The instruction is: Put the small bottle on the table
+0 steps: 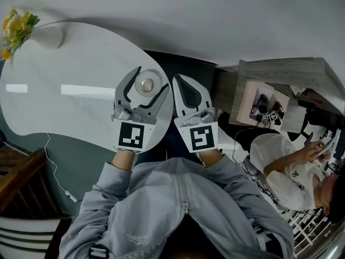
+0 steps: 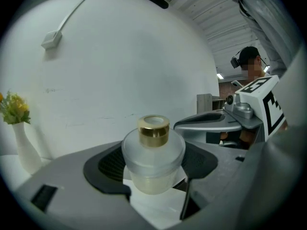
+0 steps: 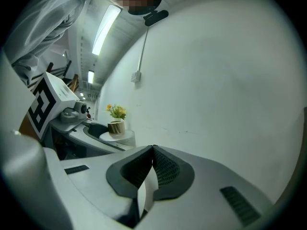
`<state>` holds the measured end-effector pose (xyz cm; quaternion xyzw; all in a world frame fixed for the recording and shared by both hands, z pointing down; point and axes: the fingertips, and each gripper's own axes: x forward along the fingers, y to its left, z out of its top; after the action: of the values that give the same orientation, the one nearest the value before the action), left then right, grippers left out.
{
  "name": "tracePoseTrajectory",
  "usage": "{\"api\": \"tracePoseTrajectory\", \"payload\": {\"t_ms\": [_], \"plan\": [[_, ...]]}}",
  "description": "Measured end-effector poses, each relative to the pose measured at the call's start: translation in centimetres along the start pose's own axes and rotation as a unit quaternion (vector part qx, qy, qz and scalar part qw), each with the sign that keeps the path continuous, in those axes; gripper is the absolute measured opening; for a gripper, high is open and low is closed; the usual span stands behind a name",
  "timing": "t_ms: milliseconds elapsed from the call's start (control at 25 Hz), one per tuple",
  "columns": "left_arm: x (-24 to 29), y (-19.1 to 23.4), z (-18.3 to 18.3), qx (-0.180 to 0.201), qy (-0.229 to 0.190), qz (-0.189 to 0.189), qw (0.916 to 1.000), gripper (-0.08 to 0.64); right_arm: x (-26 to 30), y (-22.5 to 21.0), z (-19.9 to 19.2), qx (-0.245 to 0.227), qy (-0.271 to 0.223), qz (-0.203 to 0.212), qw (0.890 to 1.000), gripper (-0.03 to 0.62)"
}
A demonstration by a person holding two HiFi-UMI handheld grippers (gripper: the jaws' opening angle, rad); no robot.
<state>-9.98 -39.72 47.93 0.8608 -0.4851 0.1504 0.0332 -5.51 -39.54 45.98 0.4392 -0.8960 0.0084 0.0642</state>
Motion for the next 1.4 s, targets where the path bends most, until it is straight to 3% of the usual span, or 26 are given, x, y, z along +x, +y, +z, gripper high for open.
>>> {"api": "tracePoseTrajectory", "payload": {"t_ms": [320,680,1400], "plan": [[2.5,0.0,-3.5,0.015,0.022,-0.01,0.9996,0.331,1.4,-0.6,-3.8,0.009,0.02,0.009,1.0,0.026],[4.4,-0.3,-7.6,-0.009,0.053,-0.019,0.9984,0.331,2.7,-1.0,-6.9,0.009,0.036,0.015,0.999,0.026],[6.8,-0.2,-11.5,-0.022,0.099,-0.029,0.9945,0.331,3.9,-2.1,-8.7,0.02,0.052,0.01,0.998,0.026]]}}
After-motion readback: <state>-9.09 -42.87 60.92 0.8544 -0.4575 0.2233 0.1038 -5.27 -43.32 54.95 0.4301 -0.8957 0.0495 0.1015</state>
